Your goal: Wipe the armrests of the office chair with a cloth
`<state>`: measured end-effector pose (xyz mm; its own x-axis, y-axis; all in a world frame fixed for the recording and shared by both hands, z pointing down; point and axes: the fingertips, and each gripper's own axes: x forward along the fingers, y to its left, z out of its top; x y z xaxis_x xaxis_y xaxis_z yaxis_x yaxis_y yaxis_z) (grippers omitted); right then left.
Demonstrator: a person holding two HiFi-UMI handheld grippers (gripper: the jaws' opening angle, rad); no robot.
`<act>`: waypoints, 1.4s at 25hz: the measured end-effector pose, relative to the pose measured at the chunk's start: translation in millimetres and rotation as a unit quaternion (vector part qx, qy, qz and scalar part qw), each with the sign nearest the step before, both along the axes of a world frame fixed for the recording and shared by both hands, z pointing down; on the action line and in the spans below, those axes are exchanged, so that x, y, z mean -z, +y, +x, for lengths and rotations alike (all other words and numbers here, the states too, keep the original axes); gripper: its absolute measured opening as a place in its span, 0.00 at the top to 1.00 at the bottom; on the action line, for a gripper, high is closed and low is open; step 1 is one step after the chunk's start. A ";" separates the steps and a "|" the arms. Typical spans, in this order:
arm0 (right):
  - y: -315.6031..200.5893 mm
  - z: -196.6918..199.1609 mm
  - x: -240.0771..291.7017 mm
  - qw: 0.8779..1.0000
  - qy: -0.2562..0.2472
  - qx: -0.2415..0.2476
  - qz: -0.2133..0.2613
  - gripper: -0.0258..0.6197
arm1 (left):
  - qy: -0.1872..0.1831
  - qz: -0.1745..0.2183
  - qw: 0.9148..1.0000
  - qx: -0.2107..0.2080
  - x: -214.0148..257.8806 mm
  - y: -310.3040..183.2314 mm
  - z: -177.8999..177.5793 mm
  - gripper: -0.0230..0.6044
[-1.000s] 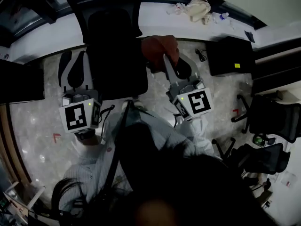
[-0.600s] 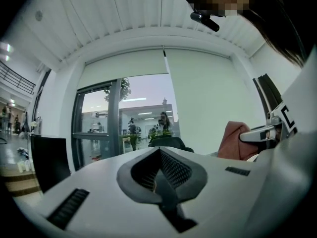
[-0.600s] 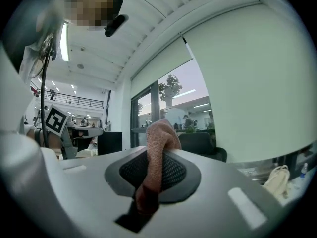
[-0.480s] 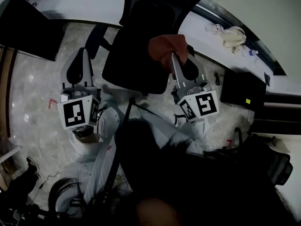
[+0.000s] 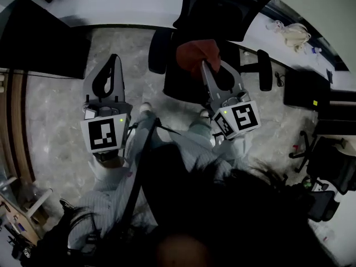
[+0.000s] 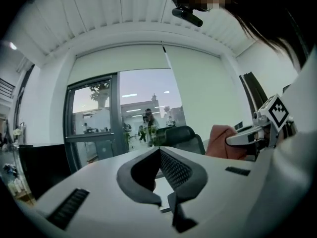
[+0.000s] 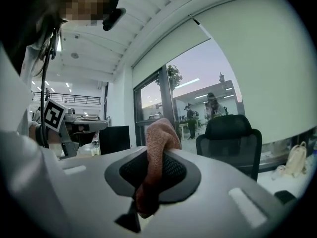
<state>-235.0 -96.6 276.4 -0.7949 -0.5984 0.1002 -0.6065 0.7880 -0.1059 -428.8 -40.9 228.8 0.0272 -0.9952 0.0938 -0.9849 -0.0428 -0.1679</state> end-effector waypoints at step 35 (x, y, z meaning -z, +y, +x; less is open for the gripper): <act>-196.6 -151.2 -335.9 0.927 0.331 0.050 -0.167 0.89 | 0.097 -0.129 0.987 0.022 -158.3 -13.2 -111.7 0.96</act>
<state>-386.2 -293.2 612.2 -0.5433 -0.3722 0.7525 -0.5514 0.8341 0.0144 -540.5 -54.1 387.2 0.0266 -0.9394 0.3417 -0.9993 -0.0158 0.0344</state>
